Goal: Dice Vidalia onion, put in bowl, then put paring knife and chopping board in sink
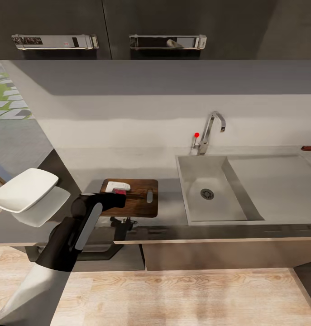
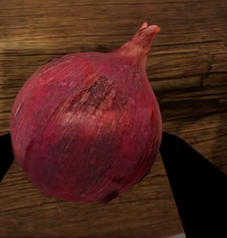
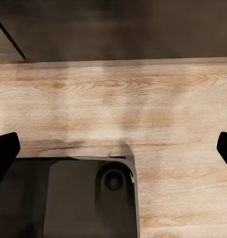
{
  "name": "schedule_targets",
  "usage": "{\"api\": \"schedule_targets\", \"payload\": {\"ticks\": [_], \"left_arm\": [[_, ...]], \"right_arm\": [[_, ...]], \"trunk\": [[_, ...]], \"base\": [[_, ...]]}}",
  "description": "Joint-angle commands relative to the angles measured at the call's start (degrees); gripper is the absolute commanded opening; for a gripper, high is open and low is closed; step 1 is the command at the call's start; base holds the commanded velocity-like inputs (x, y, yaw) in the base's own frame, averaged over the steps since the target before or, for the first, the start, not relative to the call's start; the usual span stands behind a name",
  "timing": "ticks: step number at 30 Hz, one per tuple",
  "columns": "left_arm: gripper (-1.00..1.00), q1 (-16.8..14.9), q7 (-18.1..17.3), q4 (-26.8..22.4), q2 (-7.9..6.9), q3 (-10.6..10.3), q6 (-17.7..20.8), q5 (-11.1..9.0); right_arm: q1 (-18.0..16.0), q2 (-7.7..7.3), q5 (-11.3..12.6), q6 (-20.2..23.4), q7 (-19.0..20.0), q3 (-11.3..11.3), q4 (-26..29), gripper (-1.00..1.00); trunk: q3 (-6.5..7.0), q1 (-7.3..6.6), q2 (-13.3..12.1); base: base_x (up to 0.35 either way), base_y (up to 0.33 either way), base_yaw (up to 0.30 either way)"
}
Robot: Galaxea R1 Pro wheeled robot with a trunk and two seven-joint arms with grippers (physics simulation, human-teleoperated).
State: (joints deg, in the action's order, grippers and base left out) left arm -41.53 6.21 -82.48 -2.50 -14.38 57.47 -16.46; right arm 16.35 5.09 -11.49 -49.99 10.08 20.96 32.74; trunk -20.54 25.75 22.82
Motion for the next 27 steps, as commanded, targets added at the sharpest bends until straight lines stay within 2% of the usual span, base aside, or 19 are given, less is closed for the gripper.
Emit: {"api": "schedule_targets", "payload": {"ticks": [1,24,27], "left_arm": [[-1.0,-0.1,0.6,0.0,-0.06,-0.1,0.2,-0.6],[-1.0,0.0,0.6,-0.3,-0.05,-0.1,0.2,-0.6],[-1.0,0.0,0.6,-0.3,-0.05,-0.1,0.2,-0.6]], "right_arm": [[0.0,0.1,-0.3,-0.1,0.5,0.5,0.1,1.0],[0.0,0.1,-0.3,-0.1,0.5,0.5,0.1,1.0],[0.0,0.1,-0.3,0.0,0.5,0.5,0.1,1.0]], "trunk": [[-0.09,0.03,0.1],[-0.09,0.03,0.1],[-0.09,0.03,0.1]], "base": [[0.0,0.0,0.0],[0.0,0.0,0.0],[0.153,-0.02,0.0]]}}
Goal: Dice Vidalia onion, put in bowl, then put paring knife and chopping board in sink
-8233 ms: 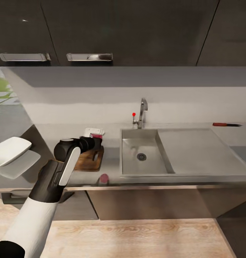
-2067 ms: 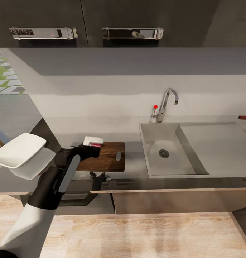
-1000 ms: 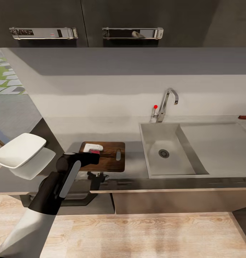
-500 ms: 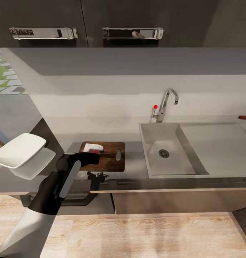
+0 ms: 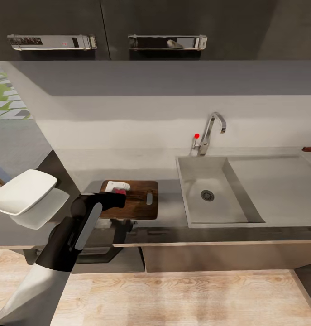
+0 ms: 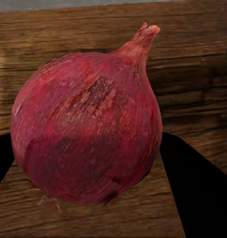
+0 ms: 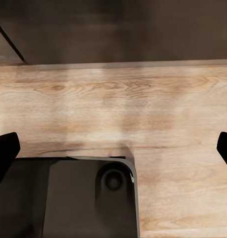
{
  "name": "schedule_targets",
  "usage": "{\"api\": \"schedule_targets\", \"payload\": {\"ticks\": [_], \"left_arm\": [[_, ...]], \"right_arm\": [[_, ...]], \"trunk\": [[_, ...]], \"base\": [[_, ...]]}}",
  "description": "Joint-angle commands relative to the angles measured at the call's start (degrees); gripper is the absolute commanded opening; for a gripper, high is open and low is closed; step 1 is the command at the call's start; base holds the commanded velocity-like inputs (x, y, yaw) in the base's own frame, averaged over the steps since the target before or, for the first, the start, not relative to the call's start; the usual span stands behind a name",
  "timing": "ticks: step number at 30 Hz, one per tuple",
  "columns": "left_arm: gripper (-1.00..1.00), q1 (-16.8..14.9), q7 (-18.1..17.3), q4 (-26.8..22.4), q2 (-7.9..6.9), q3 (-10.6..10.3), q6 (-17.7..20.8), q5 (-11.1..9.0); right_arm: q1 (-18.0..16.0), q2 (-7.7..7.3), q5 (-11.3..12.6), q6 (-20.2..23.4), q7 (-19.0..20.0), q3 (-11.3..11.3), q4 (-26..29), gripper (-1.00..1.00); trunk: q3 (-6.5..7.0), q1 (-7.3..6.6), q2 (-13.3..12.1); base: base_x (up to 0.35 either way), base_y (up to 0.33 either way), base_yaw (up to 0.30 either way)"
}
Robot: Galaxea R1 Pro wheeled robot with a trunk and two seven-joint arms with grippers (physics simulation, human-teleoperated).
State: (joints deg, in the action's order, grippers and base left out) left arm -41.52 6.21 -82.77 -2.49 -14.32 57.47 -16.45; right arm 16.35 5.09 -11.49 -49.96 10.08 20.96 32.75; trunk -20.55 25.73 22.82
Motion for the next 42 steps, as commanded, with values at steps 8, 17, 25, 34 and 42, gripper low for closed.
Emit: {"api": "schedule_targets", "payload": {"ticks": [8,17,25,34,42], "left_arm": [[-1.0,-0.1,0.6,-0.1,-0.06,-0.3,0.2,-0.6],[1.0,-0.1,0.6,-0.2,-0.06,-0.4,0.2,-0.6],[1.0,-0.1,0.6,0.0,-0.06,-0.4,0.2,-0.6],[1.0,-0.1,0.6,-0.1,-0.06,-0.3,0.2,-0.6],[1.0,-0.1,0.6,-4.0,-0.06,0.2,0.3,-0.6]], "right_arm": [[0.0,0.1,-0.4,-0.1,0.5,0.5,0.1,1.0],[0.0,0.1,-0.4,0.0,0.5,0.5,0.1,1.0],[0.0,0.1,-0.4,0.0,0.5,0.5,0.1,1.0],[0.0,0.1,-0.3,0.0,0.5,0.5,0.1,1.0],[0.0,0.1,-0.4,0.0,0.5,0.5,0.1,1.0]], "trunk": [[-0.08,0.06,0.1],[-0.08,0.06,0.1],[-0.08,0.06,0.1],[-0.08,0.06,0.1],[-0.08,0.06,0.1]], "base": [[0.102,-0.015,0.0],[0.002,0.0,0.0],[0.0,0.0,0.0],[0.0,0.0,0.0],[0.0,0.0,0.0]]}}
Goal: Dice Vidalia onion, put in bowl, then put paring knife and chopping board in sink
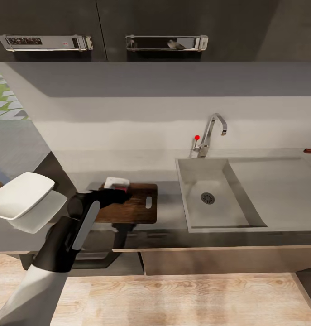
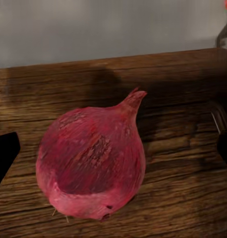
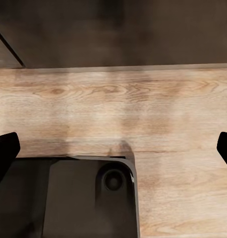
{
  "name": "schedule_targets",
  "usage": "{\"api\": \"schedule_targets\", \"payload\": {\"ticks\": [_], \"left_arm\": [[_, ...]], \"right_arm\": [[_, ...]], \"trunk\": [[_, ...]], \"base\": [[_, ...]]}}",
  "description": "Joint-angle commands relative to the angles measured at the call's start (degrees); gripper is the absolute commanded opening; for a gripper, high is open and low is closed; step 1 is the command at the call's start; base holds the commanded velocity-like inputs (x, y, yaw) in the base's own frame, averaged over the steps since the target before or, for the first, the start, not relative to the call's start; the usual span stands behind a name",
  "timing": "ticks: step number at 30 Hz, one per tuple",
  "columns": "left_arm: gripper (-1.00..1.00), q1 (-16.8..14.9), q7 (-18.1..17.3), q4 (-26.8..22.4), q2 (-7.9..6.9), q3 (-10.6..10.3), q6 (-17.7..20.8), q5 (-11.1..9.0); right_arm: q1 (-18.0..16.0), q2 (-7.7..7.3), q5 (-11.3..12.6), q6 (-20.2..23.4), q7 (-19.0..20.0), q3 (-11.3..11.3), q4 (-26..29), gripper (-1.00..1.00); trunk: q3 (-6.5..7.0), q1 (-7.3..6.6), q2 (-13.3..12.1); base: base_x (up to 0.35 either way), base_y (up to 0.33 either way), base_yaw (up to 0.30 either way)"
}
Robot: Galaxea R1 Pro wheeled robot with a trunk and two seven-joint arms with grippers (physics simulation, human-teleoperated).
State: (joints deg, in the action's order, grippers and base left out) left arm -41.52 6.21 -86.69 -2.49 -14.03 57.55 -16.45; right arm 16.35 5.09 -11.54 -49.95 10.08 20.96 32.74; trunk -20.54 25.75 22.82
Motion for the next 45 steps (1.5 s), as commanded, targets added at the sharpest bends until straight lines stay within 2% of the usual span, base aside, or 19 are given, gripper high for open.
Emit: {"api": "schedule_targets", "payload": {"ticks": [1,7,30,34,38,43,45], "left_arm": [[1.0,-0.1,0.6,-0.4,-0.06,-0.1,0.2,-0.6],[1.0,-0.1,0.6,-0.8,-0.06,-0.1,0.2,-0.6],[1.0,-0.1,0.6,-0.8,-0.14,-0.4,0.2,-0.6],[1.0,0.1,0.6,-1.0,-0.14,-0.4,0.1,-0.6],[1.0,5.0,0.5,-2.0,-0.14,-0.3,-1.0,-0.6],[1.0,12.0,0.5,-2.2,-0.14,-0.4,-9.5,-0.6],[1.0,14.4,0.5,-2.2,-0.18,-0.4,-10.9,-0.6]], "right_arm": [[0.0,0.1,-0.3,-0.1,0.5,0.5,0.1,1.0],[0.0,0.1,-0.3,-0.1,0.5,0.5,0.1,1.0],[0.0,0.1,-0.3,-0.1,0.5,0.5,0.1,1.0],[0.0,0.1,-0.3,-0.1,0.5,0.5,0.1,1.0],[0.0,0.07,-0.3,-0.1,0.5,0.5,0.1,1.0],[0.0,0.0,-0.3,-0.1,0.5,0.5,0.1,1.0],[0.0,-0.01,-0.3,-0.1,0.5,0.5,0.1,1.0]], "trunk": [[-0.09,0.04,0.1],[-0.09,0.04,0.1],[-0.09,0.04,0.1],[-0.09,0.04,0.1],[-0.09,0.04,0.1],[-0.09,0.04,0.1],[-0.09,0.04,0.1]], "base": [[0.0,0.0,0.0],[-0.113,0.0,0.0],[-0.329,0.0,0.0],[-0.071,0.0,0.0],[-0.007,0.0,0.0],[-0.001,0.0,0.0],[0.0,0.0,0.0]]}}
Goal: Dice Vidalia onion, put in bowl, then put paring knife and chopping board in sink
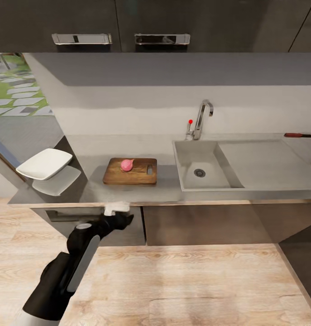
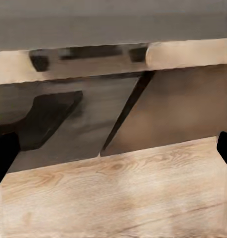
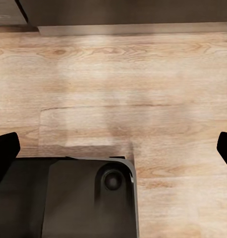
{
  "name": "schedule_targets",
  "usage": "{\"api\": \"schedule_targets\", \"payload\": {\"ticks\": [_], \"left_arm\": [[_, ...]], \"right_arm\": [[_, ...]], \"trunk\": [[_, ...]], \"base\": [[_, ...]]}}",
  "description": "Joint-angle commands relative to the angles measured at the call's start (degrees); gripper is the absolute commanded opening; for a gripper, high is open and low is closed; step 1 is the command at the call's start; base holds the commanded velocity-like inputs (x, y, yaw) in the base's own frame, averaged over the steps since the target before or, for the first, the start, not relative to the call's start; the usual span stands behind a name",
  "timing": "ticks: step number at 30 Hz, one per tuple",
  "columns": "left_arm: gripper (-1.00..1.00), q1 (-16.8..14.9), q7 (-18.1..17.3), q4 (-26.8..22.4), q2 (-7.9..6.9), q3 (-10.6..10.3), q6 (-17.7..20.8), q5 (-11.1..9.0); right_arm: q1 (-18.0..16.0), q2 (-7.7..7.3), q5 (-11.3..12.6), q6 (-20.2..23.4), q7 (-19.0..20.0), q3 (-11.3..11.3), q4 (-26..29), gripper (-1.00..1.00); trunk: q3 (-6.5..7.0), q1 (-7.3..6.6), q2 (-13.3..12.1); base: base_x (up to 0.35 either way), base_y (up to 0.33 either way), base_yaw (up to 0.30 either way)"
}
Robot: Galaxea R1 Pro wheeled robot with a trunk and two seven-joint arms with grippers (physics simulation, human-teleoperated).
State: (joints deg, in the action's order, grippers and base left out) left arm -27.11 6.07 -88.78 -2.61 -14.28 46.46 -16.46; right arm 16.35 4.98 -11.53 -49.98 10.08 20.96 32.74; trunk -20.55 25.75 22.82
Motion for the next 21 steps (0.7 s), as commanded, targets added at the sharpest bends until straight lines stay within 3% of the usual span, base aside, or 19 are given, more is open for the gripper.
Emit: {"api": "schedule_targets", "payload": {"ticks": [1,4,8,9,12,15,21], "left_arm": [[1.0,1.5,0.6,-0.1,-0.08,-0.1,-0.5,-0.6],[1.0,5.0,0.5,0.0,-0.51,-0.2,-3.1,-0.6],[1.0,9.6,0.4,0.0,-2.33,-0.3,-9.8,-0.6],[1.0,14.4,0.4,0.0,-3.36,-0.4,-15.3,-0.6],[1.0,20.0,0.4,0.0,-4.04,-0.4,-21.3,-0.5],[1.0,27.5,0.5,0.1,-5.07,-0.5,-31.2,-0.4],[1.0,38.8,0.4,0.6,-6.66,-0.5,-41.1,-0.2]], "right_arm": [[0.0,0.09,-0.3,0.0,0.5,0.5,0.1,1.0],[0.0,0.06,-0.3,0.0,0.5,0.5,0.1,1.0],[0.0,0.06,-0.3,-0.1,0.5,0.5,0.1,1.0],[0.0,0.03,-0.3,-0.1,0.5,0.5,0.2,1.0],[0.0,-0.01,-0.3,-0.1,0.5,0.5,0.2,1.0],[0.0,-0.12,-0.3,-0.1,0.5,0.5,0.3,1.0],[0.0,-0.21,-0.4,-0.2,0.5,0.5,1.1,1.0]], "trunk": [[-0.08,0.04,0.1],[-0.08,0.04,0.1],[-0.08,0.04,0.1],[-0.08,0.04,0.1],[-0.08,0.04,0.1],[-0.08,0.04,0.1],[-0.08,0.04,0.1]], "base": [[0.0,0.0,0.0],[0.0,0.0,0.0],[0.0,0.0,0.0],[0.0,0.0,0.0],[0.0,0.0,0.0],[0.0,0.0,0.0],[0.0,0.0,0.0]]}}
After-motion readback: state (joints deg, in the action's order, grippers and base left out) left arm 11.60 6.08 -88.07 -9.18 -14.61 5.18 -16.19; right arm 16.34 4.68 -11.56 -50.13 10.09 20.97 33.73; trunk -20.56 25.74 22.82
